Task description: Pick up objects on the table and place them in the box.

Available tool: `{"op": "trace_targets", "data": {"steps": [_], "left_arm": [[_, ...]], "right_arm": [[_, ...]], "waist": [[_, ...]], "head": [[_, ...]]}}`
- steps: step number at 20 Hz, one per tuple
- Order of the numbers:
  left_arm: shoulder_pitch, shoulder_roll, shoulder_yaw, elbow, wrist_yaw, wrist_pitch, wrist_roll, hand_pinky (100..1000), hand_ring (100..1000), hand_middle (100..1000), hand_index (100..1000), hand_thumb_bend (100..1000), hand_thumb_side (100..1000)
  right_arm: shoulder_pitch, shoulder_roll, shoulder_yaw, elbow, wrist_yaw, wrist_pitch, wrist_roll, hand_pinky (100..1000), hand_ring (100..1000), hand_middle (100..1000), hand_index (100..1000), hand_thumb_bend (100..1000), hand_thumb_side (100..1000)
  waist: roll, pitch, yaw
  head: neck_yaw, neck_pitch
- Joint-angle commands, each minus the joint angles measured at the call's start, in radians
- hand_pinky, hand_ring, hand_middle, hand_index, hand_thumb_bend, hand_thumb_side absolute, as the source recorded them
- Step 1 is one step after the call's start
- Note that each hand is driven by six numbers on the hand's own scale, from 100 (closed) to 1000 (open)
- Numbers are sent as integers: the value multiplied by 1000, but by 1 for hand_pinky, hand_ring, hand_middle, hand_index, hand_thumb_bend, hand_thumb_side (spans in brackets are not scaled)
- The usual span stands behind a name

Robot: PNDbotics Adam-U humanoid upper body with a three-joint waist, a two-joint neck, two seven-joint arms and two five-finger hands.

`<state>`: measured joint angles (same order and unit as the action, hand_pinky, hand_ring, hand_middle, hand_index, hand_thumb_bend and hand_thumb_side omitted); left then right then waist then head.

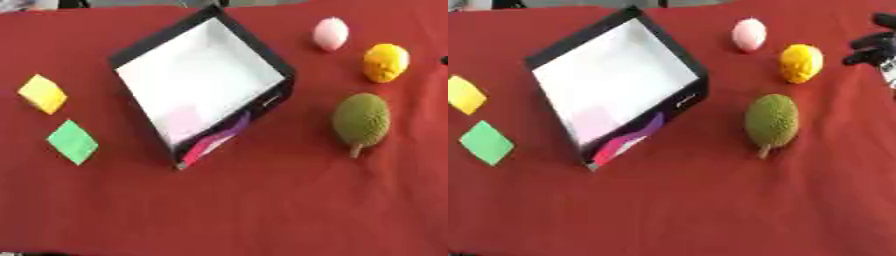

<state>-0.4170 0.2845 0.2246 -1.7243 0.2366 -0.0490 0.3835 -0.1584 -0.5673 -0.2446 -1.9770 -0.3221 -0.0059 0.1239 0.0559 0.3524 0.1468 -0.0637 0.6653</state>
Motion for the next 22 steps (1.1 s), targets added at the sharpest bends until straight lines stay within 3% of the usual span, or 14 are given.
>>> {"op": "trace_targets", "data": {"steps": [1, 6, 9, 17, 19, 22], "left_arm": [[-14, 38, 2, -11, -2, -1, -4, 689, 852, 711, 748, 100, 734], [-15, 36, 4, -12, -1, -2, -3, 689, 852, 711, 748, 100, 733], [-14, 41, 8, -11, -2, -2, 1, 689, 853, 711, 747, 100, 733], [3, 71, 11, -4, -7, -1, 4, 689, 853, 711, 747, 100, 733], [5, 76, 10, -3, -10, -1, 3, 689, 853, 711, 747, 100, 732], [8, 81, 9, 0, -12, 1, 2, 689, 854, 711, 747, 100, 732]], "right_arm": [[-6, -17, -3, -23, 6, 0, 2, 916, 672, 670, 889, 100, 470], [-10, -25, -2, -23, 4, -4, 4, 918, 683, 680, 894, 100, 470], [-11, -70, 1, -23, -3, -31, 20, 930, 723, 717, 917, 100, 470], [35, -336, 59, -23, 54, -259, 146, 945, 793, 788, 947, 100, 441], [34, -415, 82, -23, 101, -299, 154, 944, 820, 816, 958, 100, 300], [16, -519, 128, -23, 190, -352, 161, 935, 840, 838, 967, 100, 233]], "waist": [[-3, -20, 1], [-5, -16, 10], [-7, -16, 10], [-29, -30, -9], [-35, -34, -11], [-40, -39, -12]], "head": [[0, -12], [-9, -18], [-9, -11], [-8, -1], [-5, 0], [-5, 2]]}}
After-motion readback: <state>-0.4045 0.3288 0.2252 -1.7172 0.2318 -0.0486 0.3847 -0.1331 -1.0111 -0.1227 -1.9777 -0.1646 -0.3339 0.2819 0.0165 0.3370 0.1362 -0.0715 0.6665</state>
